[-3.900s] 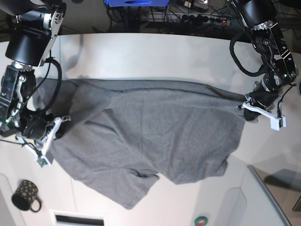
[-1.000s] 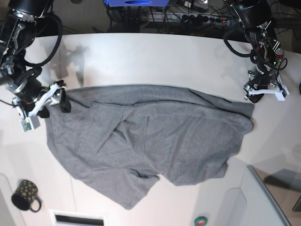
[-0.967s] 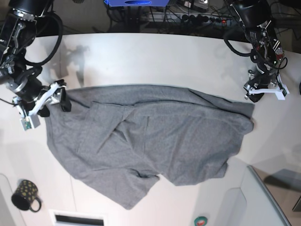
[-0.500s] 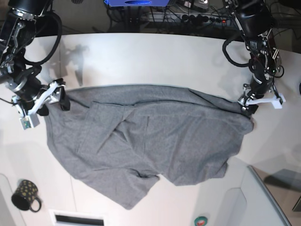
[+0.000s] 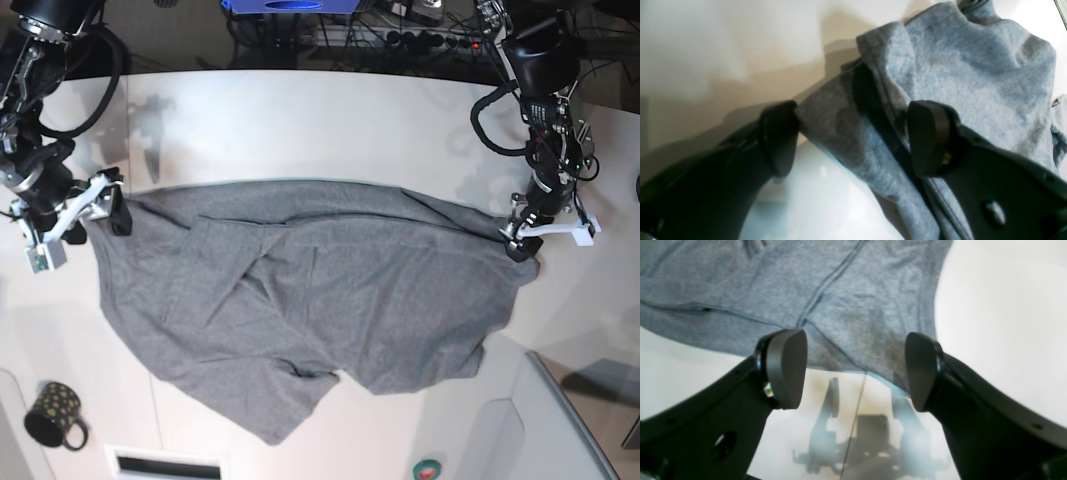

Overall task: Layout the t-shirt on the table in an organized manner, then fold the t-shirt properly
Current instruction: 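Regrasp the shirt edge with both grippers and pull it back outward, then hold the shirt edge with both grippers and pull the grippers apart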

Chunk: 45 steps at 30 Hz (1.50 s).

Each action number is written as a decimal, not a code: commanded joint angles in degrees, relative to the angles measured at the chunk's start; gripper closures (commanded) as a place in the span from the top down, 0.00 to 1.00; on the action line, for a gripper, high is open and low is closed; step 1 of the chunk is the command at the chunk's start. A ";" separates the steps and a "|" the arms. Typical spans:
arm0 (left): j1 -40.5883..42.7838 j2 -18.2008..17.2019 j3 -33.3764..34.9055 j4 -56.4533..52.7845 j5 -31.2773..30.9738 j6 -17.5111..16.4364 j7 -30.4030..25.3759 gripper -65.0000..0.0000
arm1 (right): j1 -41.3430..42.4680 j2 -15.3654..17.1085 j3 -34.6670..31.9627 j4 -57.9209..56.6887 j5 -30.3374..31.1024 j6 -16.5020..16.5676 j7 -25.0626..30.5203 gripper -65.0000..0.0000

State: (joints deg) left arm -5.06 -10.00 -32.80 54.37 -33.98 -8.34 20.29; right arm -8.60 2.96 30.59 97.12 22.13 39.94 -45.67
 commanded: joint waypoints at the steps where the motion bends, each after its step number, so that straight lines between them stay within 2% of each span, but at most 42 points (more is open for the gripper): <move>1: -0.08 -0.68 -0.13 0.53 0.00 0.47 1.02 0.74 | 0.56 0.60 0.14 0.86 1.03 0.06 1.32 0.66; 2: 0.53 -0.68 -0.13 0.53 0.00 0.47 1.02 0.72 | 0.56 0.60 0.14 0.86 1.03 0.06 1.32 0.66; 7: 2.73 -1.39 -0.21 1.76 -0.09 0.47 0.94 0.51 | 0.56 0.60 0.05 0.86 1.03 0.06 1.32 0.66; 9: 2.73 -1.39 -1.53 1.59 -0.09 0.47 0.94 0.49 | 0.56 0.60 -0.13 0.86 1.03 0.06 1.32 0.66; 19: 0.44 -1.39 -2.68 -1.14 0.26 0.47 0.94 0.49 | 0.82 0.60 -0.30 0.77 1.12 0.06 1.32 0.66; 24: -2.02 -1.47 0.75 -3.86 0.26 0.47 0.94 0.49 | 0.82 0.60 -0.13 0.77 1.12 0.06 1.32 0.66; 33: -1.58 -1.47 0.58 -3.95 0.26 0.47 0.94 0.47 | 0.56 0.60 0.14 0.77 1.03 0.06 1.32 0.66; 35: -1.49 -1.47 0.49 -3.95 0.26 0.47 0.94 0.40 | 0.56 0.60 0.14 0.77 1.12 0.06 1.32 0.66; 37: -1.49 -1.47 0.40 -3.95 0.26 0.47 0.94 0.24 | 0.56 0.34 0.31 0.77 1.12 0.06 1.32 0.66; 39: -1.49 -1.47 0.40 -3.95 0.26 0.47 0.94 0.04 | 0.47 -0.28 3.30 0.94 1.21 0.06 1.32 0.66; 40: -1.40 -1.47 0.40 -3.86 0.26 0.47 0.94 0.00 | 0.64 -1.69 6.20 1.03 1.21 0.06 1.32 0.66; 43: -0.61 -1.47 0.49 -3.42 0.26 0.47 1.02 0.00 | 1.88 -4.94 14.73 0.86 1.21 0.06 0.88 0.67; 45: 0.18 -1.47 0.66 -1.93 0.26 0.47 1.29 0.00 | 2.75 -5.38 18.33 -0.90 0.77 0.06 -1.76 0.67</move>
State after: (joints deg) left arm -4.69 -10.87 -32.01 51.90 -33.98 -8.34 20.69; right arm -6.52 -2.96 49.21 95.53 22.09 39.92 -48.31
